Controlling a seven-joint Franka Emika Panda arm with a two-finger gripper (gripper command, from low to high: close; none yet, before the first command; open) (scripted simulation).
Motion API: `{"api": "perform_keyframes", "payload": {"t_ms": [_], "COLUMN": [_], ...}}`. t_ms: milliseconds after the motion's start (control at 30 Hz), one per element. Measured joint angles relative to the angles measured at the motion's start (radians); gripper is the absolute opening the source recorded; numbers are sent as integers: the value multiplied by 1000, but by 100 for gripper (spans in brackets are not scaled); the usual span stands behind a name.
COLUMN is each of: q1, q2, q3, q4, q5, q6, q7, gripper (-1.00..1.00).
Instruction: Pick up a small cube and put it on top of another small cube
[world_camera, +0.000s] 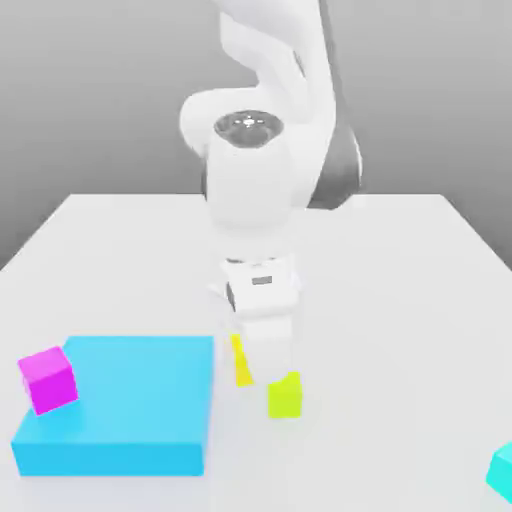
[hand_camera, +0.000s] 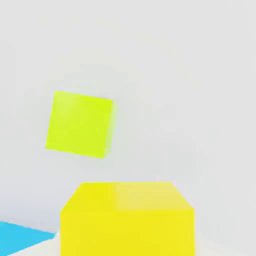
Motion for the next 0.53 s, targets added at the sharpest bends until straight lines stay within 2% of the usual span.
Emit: {"api": "perform_keyframes", "payload": {"t_ms": [67, 367, 467, 533], "q1": [43, 175, 186, 195], "q2": [-32, 141, 196, 227], "q3": [0, -37, -41, -64], "q4": [-49, -45, -42, -44], "q5": [4, 283, 299, 256], "q6": [25, 170, 228, 271], "q7": [-78, -297, -309, -278], "gripper": [-100, -100, -100, -100]}}
